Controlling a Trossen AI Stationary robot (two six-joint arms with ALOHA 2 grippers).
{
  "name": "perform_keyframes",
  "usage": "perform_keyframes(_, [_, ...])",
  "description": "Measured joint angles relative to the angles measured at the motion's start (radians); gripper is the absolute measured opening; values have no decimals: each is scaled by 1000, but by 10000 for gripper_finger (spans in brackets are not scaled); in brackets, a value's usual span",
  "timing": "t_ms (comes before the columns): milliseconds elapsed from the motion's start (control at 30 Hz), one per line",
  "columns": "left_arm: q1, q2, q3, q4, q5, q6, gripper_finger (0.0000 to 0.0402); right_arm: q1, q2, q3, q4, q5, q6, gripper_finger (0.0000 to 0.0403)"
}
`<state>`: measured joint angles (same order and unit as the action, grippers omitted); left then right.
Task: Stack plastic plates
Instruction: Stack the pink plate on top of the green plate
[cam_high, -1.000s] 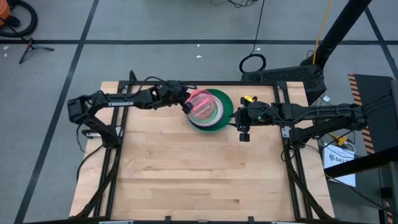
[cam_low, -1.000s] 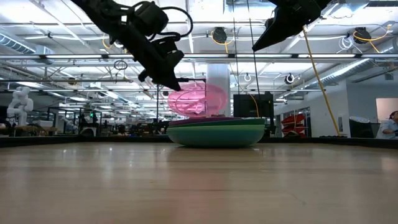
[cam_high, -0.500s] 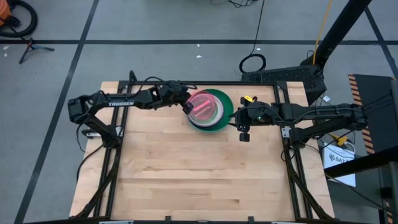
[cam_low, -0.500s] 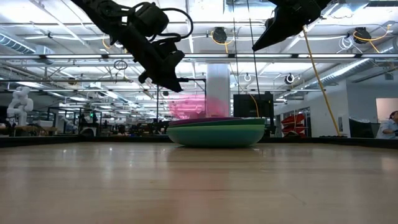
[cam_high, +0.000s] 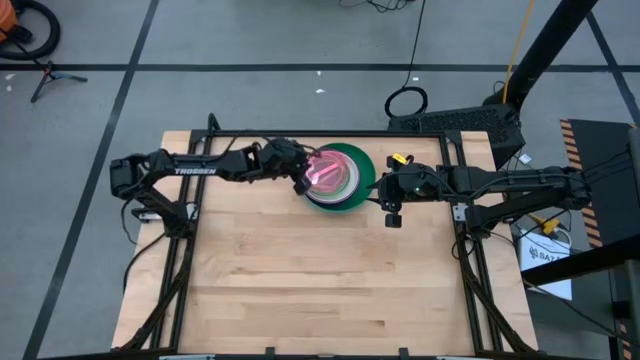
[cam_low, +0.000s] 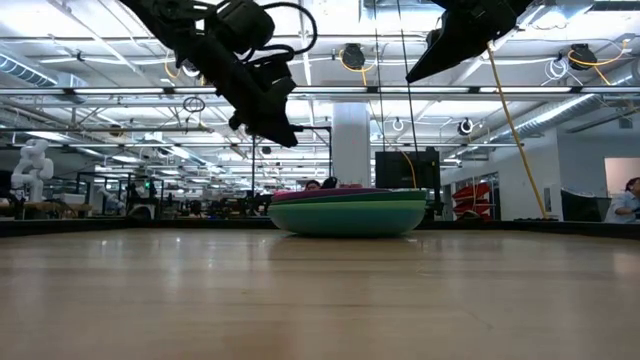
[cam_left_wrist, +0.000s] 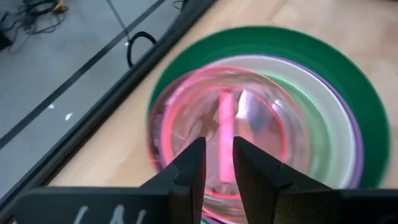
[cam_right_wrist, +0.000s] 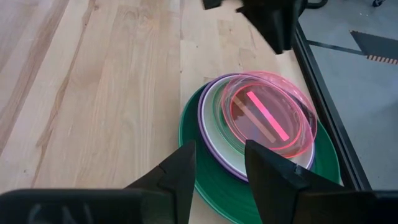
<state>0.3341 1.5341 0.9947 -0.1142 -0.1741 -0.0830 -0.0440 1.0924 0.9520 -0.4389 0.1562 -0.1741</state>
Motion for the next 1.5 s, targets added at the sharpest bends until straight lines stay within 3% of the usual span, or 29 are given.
perform_keyframes(200, [-53,23,0,5,-2,29,88,0,0,0,0,0,2,130])
perform_keyframes(600, [-62,214,14,161,-10,14,88,0,0,0,8,0,1,130])
perform_keyframes(1133, [-112,234,17,32,-11,-77,88,0,0,0,8,0,-4,130])
perform_keyframes(1500, [-151,233,17,55,-11,-75,88,0,0,0,8,0,-2,130])
